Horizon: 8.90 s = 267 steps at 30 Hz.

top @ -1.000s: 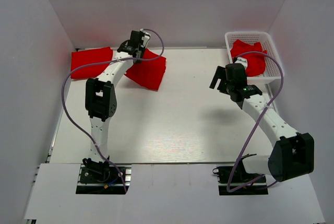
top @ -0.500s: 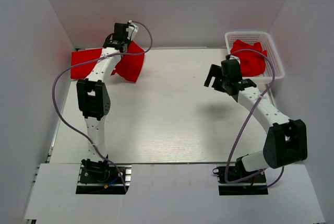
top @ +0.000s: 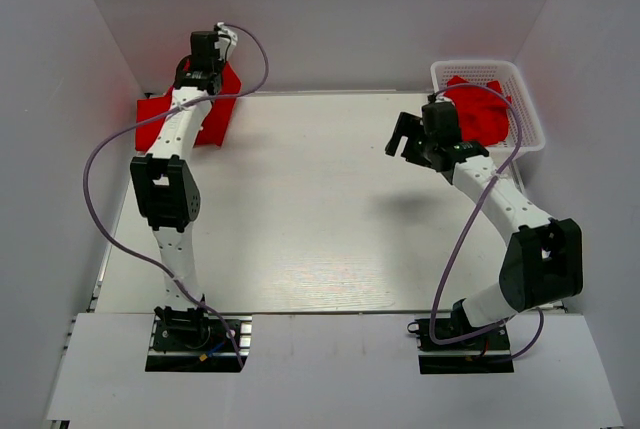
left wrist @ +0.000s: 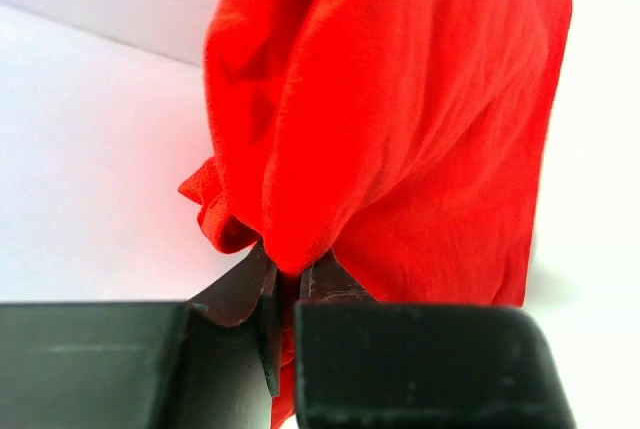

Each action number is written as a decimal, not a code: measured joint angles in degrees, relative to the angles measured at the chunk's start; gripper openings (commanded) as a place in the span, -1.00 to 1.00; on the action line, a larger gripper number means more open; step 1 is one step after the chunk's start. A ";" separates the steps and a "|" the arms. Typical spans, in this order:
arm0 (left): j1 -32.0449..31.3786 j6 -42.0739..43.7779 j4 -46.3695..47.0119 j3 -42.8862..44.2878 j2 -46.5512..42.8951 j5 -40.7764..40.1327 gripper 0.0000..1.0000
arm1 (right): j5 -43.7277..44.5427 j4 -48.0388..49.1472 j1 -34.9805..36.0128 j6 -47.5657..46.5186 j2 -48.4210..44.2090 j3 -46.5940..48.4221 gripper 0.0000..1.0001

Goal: Fold and stack the t-shirts
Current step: Put the neatly folded tshirt into the corner of the board with the left arm

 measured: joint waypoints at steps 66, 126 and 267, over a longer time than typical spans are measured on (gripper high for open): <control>9.57 -14.45 -4.26 8.41 -1.25 17.64 -1.00 | -0.15 -4.17 0.00 -2.99 0.22 4.66 0.81; 19.45 -23.61 -0.22 11.67 17.77 1.36 1.00 | -4.48 -15.52 0.09 -3.17 17.92 22.03 0.81; 7.02 -24.33 6.47 -9.53 8.70 16.92 -1.00 | -9.31 -20.59 0.35 -9.03 27.74 26.34 0.81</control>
